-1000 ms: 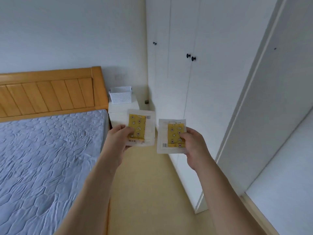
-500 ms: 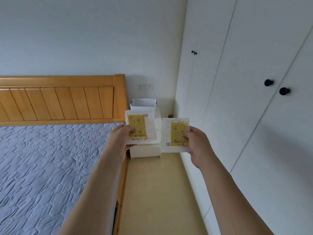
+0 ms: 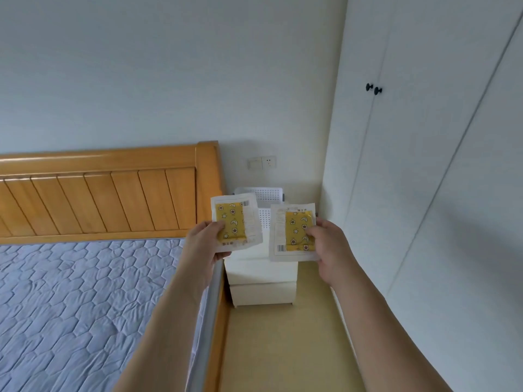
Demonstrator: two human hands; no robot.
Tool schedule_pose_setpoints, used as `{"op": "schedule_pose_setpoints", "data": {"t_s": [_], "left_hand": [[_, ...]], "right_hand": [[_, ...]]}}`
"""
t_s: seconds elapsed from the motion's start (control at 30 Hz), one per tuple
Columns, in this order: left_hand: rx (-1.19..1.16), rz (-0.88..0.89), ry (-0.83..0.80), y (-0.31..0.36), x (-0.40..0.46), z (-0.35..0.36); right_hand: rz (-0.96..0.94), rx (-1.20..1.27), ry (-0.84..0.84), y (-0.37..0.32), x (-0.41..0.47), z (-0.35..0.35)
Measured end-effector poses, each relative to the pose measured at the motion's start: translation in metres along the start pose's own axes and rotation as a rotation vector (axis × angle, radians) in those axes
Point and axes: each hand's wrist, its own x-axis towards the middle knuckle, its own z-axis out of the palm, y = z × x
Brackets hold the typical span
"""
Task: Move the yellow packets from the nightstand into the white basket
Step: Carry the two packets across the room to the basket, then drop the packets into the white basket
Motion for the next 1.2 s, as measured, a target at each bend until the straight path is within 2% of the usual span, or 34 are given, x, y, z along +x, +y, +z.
{"op": "schedule_pose_setpoints", "data": {"t_s": [0.37, 0.73, 0.93, 1.07, 1.2], "left_hand": [[0.056, -0.004, -0.008, 0.062, 0.239, 0.083], [0.142, -0.119, -0.036, 0.05, 0.521, 0.128], [0.305, -0.233, -0.061, 0.003, 0.659, 0.147], [0.467, -0.309, -0.105, -0.049, 0.718, 0.162], [0.62, -0.41, -0.157, -0.106, 0.762, 0.171]], "right_hand": [[-0.001, -0.037, -0.016, -0.07, 0.246, 0.069], [0.109, -0.108, 0.102, -0.049, 0.502, 0.148], [0.274, -0.21, 0.162, -0.002, 0.627, 0.181], [0.384, -0.327, 0.093, 0.041, 0.689, 0.188], [0.385, -0.596, -0.049, 0.093, 0.737, 0.191]]}}
